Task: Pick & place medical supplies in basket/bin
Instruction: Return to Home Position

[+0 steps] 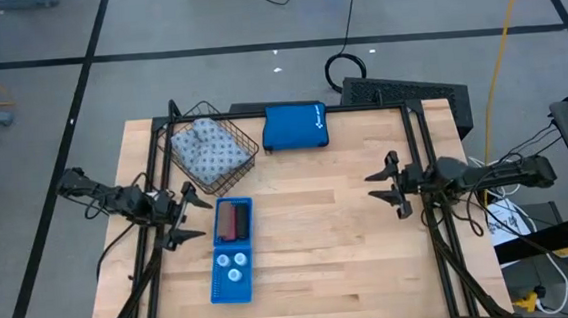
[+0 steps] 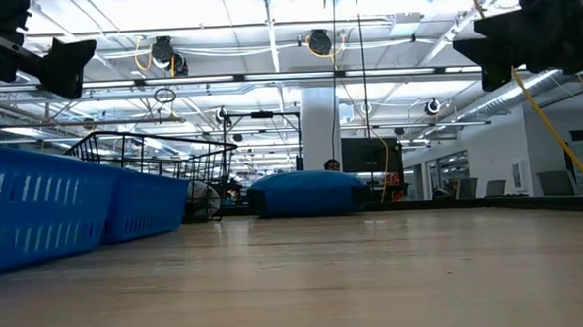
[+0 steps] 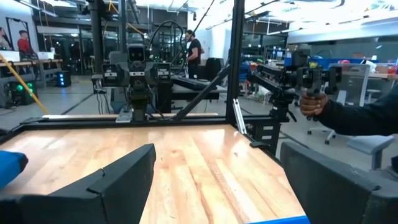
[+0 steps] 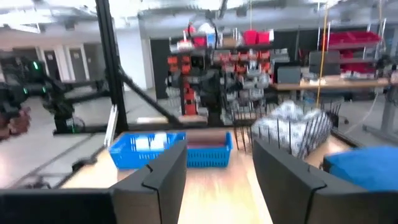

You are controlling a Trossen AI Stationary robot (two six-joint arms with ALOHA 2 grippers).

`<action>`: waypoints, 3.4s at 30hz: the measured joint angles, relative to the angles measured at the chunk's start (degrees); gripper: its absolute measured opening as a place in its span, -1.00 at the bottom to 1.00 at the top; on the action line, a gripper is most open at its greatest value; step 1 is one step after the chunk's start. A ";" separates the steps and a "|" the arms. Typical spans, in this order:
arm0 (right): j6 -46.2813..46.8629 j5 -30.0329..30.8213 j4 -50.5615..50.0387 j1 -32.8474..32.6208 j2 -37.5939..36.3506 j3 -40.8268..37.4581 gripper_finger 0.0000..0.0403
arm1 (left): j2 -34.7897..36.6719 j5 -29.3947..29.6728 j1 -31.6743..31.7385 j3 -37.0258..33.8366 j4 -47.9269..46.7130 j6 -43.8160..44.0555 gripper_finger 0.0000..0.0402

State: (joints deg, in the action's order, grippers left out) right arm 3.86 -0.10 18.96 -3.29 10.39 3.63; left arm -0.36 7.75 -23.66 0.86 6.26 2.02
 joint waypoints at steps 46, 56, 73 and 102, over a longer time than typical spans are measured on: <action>-0.04 -0.02 -16.61 -0.02 1.05 -0.63 -0.14 | -0.01 0.34 0.00 0.07 -3.14 -4.55 0.75; -0.04 -0.02 -16.63 -0.02 1.05 -0.63 -0.12 | 0.00 0.32 0.00 0.04 -3.12 -4.55 0.75; -0.04 0.00 -16.65 -0.02 1.05 -0.63 -0.12 | -0.01 0.30 0.00 0.04 -3.10 -4.57 0.75; -0.04 0.00 -16.66 -0.04 1.05 -0.63 -0.12 | 0.00 0.30 0.00 0.02 -3.08 -4.57 0.75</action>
State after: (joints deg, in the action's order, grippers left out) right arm 3.81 -0.10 2.30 -3.33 11.44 3.01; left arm -0.36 8.05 -23.66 0.89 3.18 -2.55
